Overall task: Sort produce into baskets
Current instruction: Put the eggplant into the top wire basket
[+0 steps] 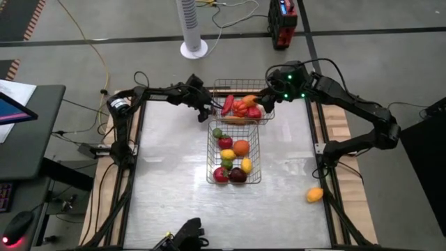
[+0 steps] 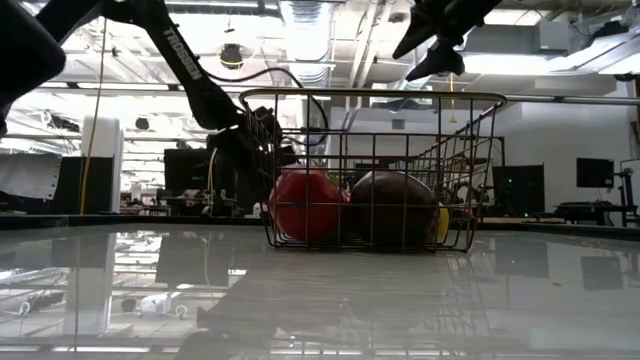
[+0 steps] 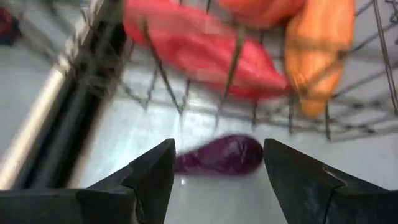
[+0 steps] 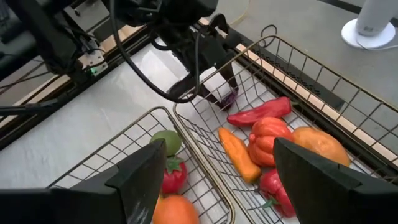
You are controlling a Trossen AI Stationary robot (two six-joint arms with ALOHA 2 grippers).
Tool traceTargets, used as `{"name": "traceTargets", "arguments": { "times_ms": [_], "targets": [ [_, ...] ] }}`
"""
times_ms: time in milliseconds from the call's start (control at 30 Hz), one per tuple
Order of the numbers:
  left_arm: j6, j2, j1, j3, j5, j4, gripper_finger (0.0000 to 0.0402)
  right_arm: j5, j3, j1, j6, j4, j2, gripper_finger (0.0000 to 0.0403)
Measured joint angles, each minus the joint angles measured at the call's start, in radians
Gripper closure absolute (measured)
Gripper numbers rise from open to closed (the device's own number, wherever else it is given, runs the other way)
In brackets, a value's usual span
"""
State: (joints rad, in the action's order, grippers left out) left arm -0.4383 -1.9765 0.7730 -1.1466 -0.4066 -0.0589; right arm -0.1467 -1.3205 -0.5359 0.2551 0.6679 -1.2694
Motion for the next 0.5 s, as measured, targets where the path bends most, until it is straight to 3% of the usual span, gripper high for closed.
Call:
{"name": "traceTargets", "arguments": {
  "times_ms": [500],
  "targets": [
    [-0.099,-0.005,-0.018,-0.016,0.017,-0.080,0.0171,-0.001,0.000,0.013,0.007,0.001,0.000,0.0081]
  ]
}}
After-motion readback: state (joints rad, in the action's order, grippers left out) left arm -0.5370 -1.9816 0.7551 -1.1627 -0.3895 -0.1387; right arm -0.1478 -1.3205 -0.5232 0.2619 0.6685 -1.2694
